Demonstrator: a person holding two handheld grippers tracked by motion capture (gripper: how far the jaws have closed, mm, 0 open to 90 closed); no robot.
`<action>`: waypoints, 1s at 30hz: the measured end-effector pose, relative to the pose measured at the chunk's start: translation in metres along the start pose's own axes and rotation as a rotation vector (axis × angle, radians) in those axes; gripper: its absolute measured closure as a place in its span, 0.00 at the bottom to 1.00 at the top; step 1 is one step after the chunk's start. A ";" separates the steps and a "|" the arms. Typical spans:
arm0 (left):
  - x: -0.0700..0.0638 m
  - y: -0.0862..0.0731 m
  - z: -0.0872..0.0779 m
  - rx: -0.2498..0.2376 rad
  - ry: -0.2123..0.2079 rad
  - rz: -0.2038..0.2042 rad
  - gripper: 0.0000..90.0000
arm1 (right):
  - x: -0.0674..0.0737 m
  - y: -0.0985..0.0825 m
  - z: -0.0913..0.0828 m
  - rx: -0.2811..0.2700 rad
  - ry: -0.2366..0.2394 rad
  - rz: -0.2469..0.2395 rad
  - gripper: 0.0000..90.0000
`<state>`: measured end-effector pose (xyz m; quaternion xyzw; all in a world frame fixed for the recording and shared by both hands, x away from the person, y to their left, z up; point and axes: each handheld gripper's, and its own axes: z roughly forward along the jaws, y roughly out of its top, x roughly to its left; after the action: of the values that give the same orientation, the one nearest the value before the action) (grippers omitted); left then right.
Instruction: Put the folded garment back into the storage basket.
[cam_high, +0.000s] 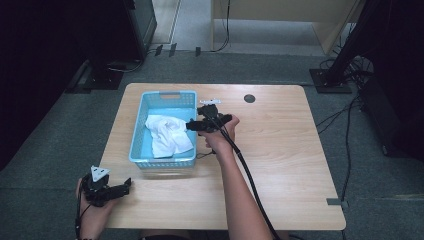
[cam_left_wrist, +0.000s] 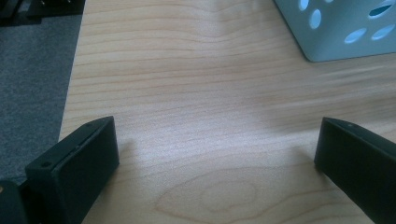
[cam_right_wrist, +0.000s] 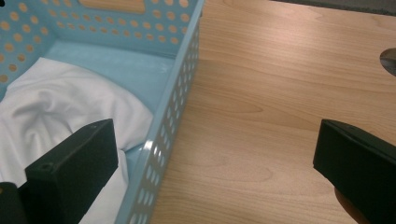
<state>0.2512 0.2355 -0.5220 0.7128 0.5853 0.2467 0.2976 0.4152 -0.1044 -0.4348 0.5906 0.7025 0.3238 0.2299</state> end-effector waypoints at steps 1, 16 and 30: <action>0.000 0.000 0.000 0.000 0.000 0.000 0.00 | -0.001 -0.001 0.000 0.000 -0.001 0.002 0.00; 0.000 0.000 0.000 0.000 0.000 0.000 0.00 | -0.025 -0.019 0.006 0.025 -0.022 0.032 0.00; 0.000 0.000 0.000 0.000 0.000 0.000 0.00 | -0.041 -0.045 0.019 0.076 -0.035 0.052 0.00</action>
<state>0.2512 0.2354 -0.5220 0.7127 0.5854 0.2467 0.2976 0.4057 -0.1449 -0.4829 0.6224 0.6946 0.2925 0.2111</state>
